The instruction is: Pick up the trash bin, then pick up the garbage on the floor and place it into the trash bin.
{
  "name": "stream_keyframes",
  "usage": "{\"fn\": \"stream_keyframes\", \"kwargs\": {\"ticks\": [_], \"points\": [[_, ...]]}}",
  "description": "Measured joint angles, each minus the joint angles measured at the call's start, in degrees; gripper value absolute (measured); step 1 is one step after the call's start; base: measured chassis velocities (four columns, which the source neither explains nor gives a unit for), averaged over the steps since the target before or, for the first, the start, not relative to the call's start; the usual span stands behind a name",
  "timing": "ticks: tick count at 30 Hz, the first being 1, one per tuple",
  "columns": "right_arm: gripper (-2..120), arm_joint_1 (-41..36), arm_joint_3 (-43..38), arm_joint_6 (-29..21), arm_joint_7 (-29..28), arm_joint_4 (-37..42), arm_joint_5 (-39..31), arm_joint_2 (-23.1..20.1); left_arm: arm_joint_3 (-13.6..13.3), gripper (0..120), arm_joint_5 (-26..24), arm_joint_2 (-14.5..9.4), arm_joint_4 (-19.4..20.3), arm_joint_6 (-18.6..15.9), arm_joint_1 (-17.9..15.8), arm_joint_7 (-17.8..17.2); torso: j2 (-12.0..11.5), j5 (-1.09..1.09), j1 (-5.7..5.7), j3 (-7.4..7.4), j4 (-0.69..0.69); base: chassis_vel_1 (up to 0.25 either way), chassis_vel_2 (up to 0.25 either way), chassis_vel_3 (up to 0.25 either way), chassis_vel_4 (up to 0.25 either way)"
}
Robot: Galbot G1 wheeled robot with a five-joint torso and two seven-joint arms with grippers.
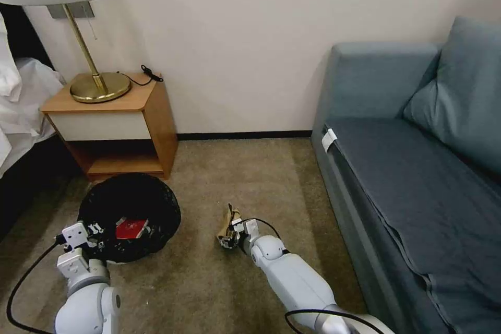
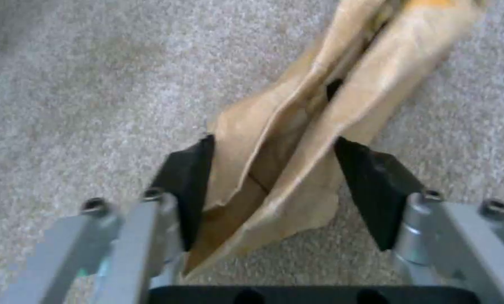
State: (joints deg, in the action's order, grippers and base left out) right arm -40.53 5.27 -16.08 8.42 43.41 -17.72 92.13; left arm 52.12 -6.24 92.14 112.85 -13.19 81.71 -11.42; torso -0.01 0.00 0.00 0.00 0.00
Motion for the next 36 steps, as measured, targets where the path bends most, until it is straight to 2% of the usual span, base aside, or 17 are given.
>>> {"fn": "stream_keyframes", "kwargs": {"ticks": [1, 3, 4, 6, 8, 9, 10, 11, 13, 14, 28, 30, 36], "points": [[52, 0.0, 0.0, 0.0, 0.0, 0.0, 0.0, 0.0, 0.0, 4, 0.0, 0.0, 0.0, 0.0, 0.0, 0.0, 0.0, 0.0, 0.0, 0.0, 0.0, 0.0, 0.0, 0.0, 0.0], [40, -0.15, -0.06, 0.81, 0.28, -0.52, 0.05, 0.0, 0.28, 4, -0.07, 0.0, 0.13, 0.0, 0.05, 0.0, 0.0, 0.0, 0.0, 0.0, 0.0, 0.0, 0.0, 0.0, 0.0], [40, -0.15, -0.06, 0.81, 0.28, -0.52, 0.05, 0.0, 0.28, 4, -0.07, 0.0, 0.13, 0.0, 0.05, 0.0, 0.0, 0.0, 0.0, 0.0, 0.0, 0.0, 0.0, 0.0, 0.0], [29, -0.27, -0.06, 1.17, 0.36, -0.57, 0.14, 0.0, 0.31, 4, -0.09, 0.0, 0.15, 0.0, 0.05, 0.0, 0.0, 0.0, 0.0, 0.0, 0.0, 0.0, 0.0, 0.0, 0.0], [26, -0.27, -0.06, 1.22, 0.36, -0.57, 0.17, 0.0, 0.29, 4, -0.1, 0.0, 0.15, 0.0, 0.03, 0.0, 0.0, 0.0, 0.0, 0.0, 0.0, 0.0, 0.0, 0.0, 0.0], [17, -0.28, -0.06, 1.4, 0.36, -0.57, 0.35, 0.0, 0.19, 4, -0.1, 0.0, 0.15, 0.0, -0.03, -0.01, 0.0, 0.0, 0.0, 0.0, 0.0, 0.0, 0.0, 0.0, 0.0], [17, -0.28, -0.06, 1.4, 0.36, -0.57, 0.35, 0.0, 0.19, 4, -0.1, 0.0, 0.15, 0.0, -0.03, -0.01, 0.0, 0.0, 0.0, 0.0, 0.0, 0.0, 0.0, 0.0, 0.0], [11, -0.27, -0.06, 1.54, 0.36, -0.56, 0.51, 0.0, 0.1, 4, -0.09, 0.0, 0.15, 0.0, -0.1, -0.02, 0.0, 0.0, 0.0, 0.0, 0.0, 0.0, 0.0, 0.0, 0.0], [9, -0.28, -0.08, 1.64, 0.36, -0.56, 0.66, 0.0, 0.07, 4, -0.07, 0.0, 0.15, 0.0, -0.12, -0.02, 0.0, 0.0, 0.0, 0.0, 0.0, 0.0, 0.0, 0.0, 0.0], [2, -0.27, -0.1, 1.74, 0.36, -0.56, 0.8, 0.0, 0.06, 4, -0.05, 0.0, 0.11, 0.0, -0.13, -0.03, 0.0, 0.0, 0.0, 0.0, 0.0, 0.0, 0.0, 0.0, 0.0], [0, -0.83, -0.61, 2.93, -1.01, 0.63, 0.13, -0.01, 0.01, 4, 0.02, 0.0, -0.74, 0.05, -0.36, -0.05, 0.0, 0.0, 0.0, 0.0, 0.0, 0.0, 0.0, 0.0, 0.0], [0, -0.39, -0.6, 3.59, -1.93, 1.94, -2.9, -0.01, 0.04, 4, 0.01, 0.0, -0.86, 0.06, -0.48, -0.03, 0.01, 0.0, 0.0, 0.0, 0.0, 0.0, 0.0, 0.0, 0.0], [0, 1.86, 0.27, 3.93, -4.94, 8.46, -5.74, 0.0, -0.14, 4, -0.05, 0.0, -1.19, 0.08, -0.77, -0.02, 0.01, 0.0, 0.0, 0.0, 0.0, 0.0, 0.0, 0.0, 0.0]]}}
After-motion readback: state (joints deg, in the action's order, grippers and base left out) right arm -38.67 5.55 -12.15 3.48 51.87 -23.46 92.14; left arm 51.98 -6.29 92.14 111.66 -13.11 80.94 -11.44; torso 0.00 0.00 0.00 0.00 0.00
